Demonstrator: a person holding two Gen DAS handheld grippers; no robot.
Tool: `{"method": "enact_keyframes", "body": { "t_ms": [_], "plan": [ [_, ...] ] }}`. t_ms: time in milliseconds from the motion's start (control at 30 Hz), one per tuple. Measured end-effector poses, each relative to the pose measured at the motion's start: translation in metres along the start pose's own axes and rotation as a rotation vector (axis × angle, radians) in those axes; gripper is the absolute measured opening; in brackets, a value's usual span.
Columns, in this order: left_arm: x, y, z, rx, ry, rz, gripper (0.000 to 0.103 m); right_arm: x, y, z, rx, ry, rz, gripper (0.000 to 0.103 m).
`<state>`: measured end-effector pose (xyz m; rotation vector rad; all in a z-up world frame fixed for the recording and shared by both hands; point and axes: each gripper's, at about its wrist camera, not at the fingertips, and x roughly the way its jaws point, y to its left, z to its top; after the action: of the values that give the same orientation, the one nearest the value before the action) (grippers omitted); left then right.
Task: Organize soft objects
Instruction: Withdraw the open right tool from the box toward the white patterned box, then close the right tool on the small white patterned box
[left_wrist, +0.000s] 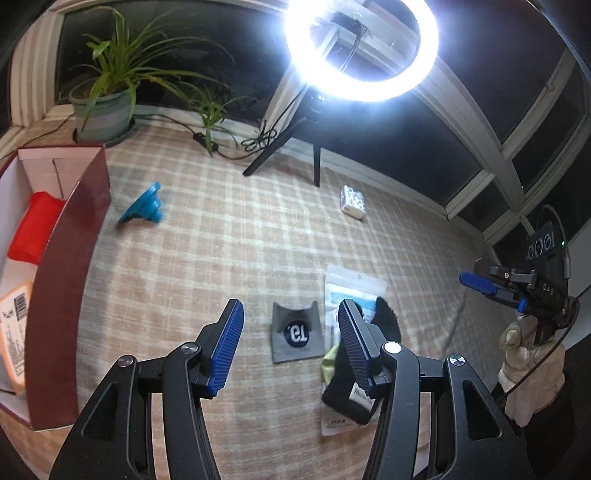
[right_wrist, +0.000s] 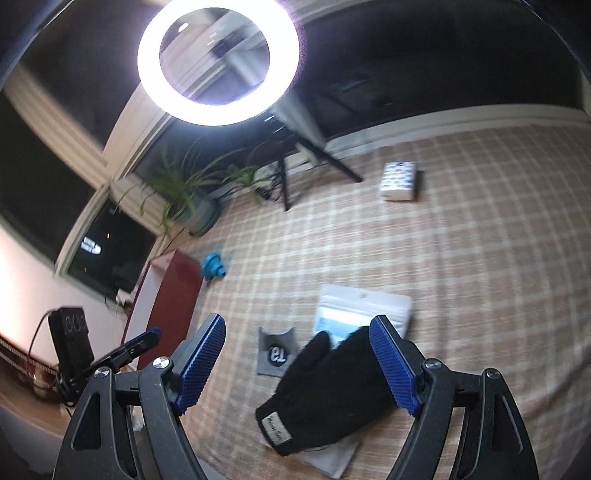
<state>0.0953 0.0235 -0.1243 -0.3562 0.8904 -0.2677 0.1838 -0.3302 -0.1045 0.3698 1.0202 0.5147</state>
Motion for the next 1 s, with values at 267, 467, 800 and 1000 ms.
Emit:
{"method": "enact_keyframes", "body": {
  "t_ms": [267, 467, 800, 1000],
  "plan": [
    [-0.036, 0.015, 0.010, -0.051, -0.139, 0.067, 0.052, -0.029, -0.029, 0.015, 0.046, -0.101, 0.000, 0.077],
    [-0.054, 0.031, 0.014, -0.091, -0.190, 0.130, 0.053, -0.030, -0.035, 0.033, 0.029, -0.110, -0.003, 0.077],
    [-0.018, 0.030, 0.018, -0.125, -0.131, 0.120, 0.053, -0.012, -0.033, 0.075, 0.004, -0.087, -0.001, 0.077],
    [-0.007, 0.047, 0.046, -0.145, -0.123, 0.191, 0.052, 0.017, -0.042, 0.104, -0.001, -0.049, -0.028, 0.077]
  ]
}}
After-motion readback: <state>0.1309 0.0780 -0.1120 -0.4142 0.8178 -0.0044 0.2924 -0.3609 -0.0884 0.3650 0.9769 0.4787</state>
